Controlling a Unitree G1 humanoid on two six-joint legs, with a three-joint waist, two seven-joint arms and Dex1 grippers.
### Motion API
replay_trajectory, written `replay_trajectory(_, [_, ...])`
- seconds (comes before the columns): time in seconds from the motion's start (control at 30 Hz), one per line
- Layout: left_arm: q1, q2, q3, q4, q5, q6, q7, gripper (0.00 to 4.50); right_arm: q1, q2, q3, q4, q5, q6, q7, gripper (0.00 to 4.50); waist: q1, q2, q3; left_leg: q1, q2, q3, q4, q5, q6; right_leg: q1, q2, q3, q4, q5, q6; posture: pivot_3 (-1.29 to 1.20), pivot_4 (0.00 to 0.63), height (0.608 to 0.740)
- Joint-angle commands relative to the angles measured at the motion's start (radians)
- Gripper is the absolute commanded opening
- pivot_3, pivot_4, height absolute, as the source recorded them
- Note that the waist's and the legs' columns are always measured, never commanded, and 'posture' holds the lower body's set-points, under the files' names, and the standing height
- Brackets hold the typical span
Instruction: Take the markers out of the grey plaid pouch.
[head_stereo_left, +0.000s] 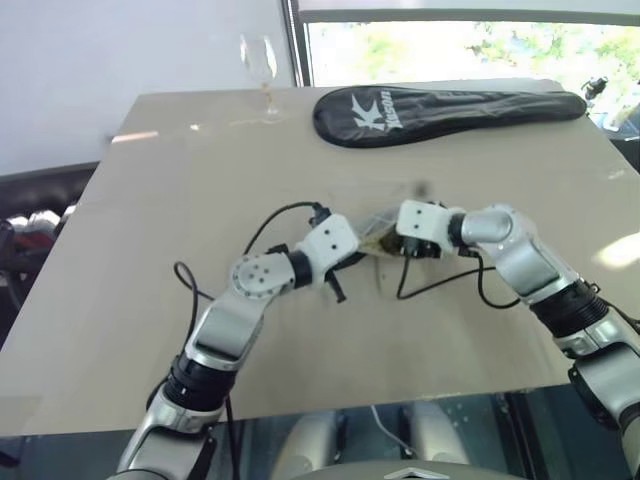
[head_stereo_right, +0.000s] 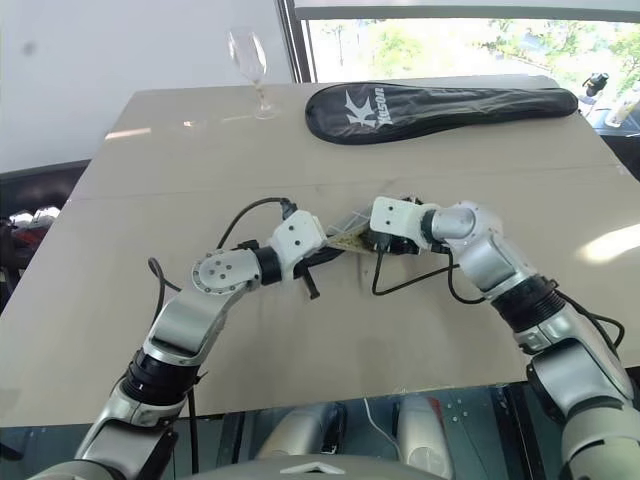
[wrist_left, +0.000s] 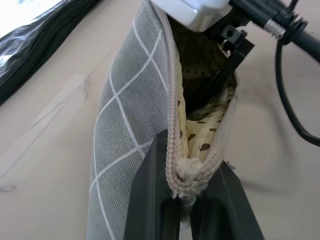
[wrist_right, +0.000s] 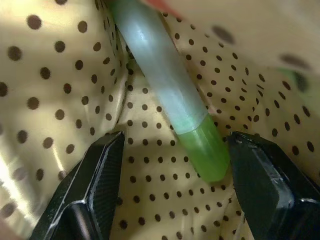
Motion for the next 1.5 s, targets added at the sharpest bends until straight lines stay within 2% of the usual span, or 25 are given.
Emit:
replay_trajectory(0.03, [-0.011,0.001,-0.001,-0.078,-0.048,-0.004,-0.026,0.00,-0.043,0.023,0.023,0.105,-0.058,-0.111,-0.002,3.34,-0.001,0.000,0.000,0.000,0.000,0.000,0.000,0.000,0.000,0.000,0.000,0.000,0.000,0.000,0.000,0.00,0.150,0.740])
replay_trajectory(0.17, [-0.012,-0.002,0.001,-0.084,-0.080,0.020,-0.041,0.00,-0.073,0.046,0.027,0.200,-0.085,-0.222,0.002,3.34,-0.001,0.000,0.000,0.000,0.000,0.000,0.000,0.000,0.000,0.000,0.000,0.000,0.000,0.000,0.000,0.00,0.150,0.740])
replay_trajectory(0.3, [-0.001,-0.003,0.003,-0.107,-0.131,0.053,-0.057,0.00,-0.095,0.044,0.023,0.223,-0.079,-0.279,0.076,3.34,-0.002,0.000,0.000,0.001,0.000,0.000,0.000,0.000,0.000,0.000,0.001,0.000,0.000,0.000,0.000,0.00,0.150,0.740])
replay_trajectory(0.4, [0.005,-0.002,0.018,-0.124,-0.172,0.088,-0.059,0.00,-0.118,0.006,0.003,0.177,-0.065,-0.240,0.175,3.34,-0.002,0.000,0.000,0.001,0.000,0.000,0.000,0.000,0.000,0.000,0.001,0.000,0.000,0.000,0.000,0.00,0.150,0.740])
replay_trajectory(0.57, [-0.002,-0.015,0.083,-0.160,-0.307,0.179,-0.064,0.00,-0.132,-0.105,-0.020,-0.017,0.027,-0.086,0.453,3.34,0.004,0.000,0.000,0.000,0.000,-0.001,0.000,0.000,0.000,0.000,0.000,-0.001,-0.001,0.000,0.000,0.00,0.150,0.740])
replay_trajectory(0.77, [-0.003,-0.023,0.128,-0.183,-0.449,0.242,-0.071,0.00,-0.126,-0.182,-0.003,-0.161,0.057,0.033,0.606,3.34,0.002,0.000,0.000,0.000,0.001,-0.001,0.000,0.000,0.000,0.001,0.000,-0.001,-0.001,0.000,0.000,0.00,0.150,0.740])
replay_trajectory(0.93, [0.020,-0.006,0.133,-0.184,-0.498,0.277,-0.056,0.00,-0.132,-0.210,0.016,-0.194,0.025,0.076,0.645,3.34,0.003,0.000,0.000,0.000,0.000,-0.001,0.000,0.000,0.000,0.001,0.000,-0.001,-0.001,0.000,0.000,0.00,0.150,0.740])
replay_trajectory(1.2, [0.069,0.027,0.079,-0.146,-0.455,0.224,-0.058,0.00,-0.159,-0.130,0.115,-0.024,-0.103,0.000,0.561,3.34,0.003,0.000,0.000,0.001,0.000,-0.001,0.000,0.000,0.000,0.001,0.000,0.000,-0.001,0.000,0.000,0.00,0.150,0.740])
replay_trajectory(1.4, [0.078,0.039,0.074,-0.146,-0.449,0.214,-0.054,0.00,-0.160,-0.090,0.124,0.093,-0.150,-0.079,0.509,3.34,0.002,0.000,0.000,0.001,0.000,-0.001,0.000,0.000,0.000,0.002,0.000,0.000,-0.001,0.000,0.000,0.00,0.150,0.740])
replay_trajectory(1.5, [0.085,0.049,0.070,-0.148,-0.444,0.208,-0.052,0.00,-0.150,-0.089,0.117,0.101,-0.147,-0.103,0.509,2.54,0.001,0.000,0.000,0.002,0.001,-0.001,0.000,0.000,0.000,0.002,0.000,0.000,-0.001,0.000,0.000,0.00,0.150,0.740])
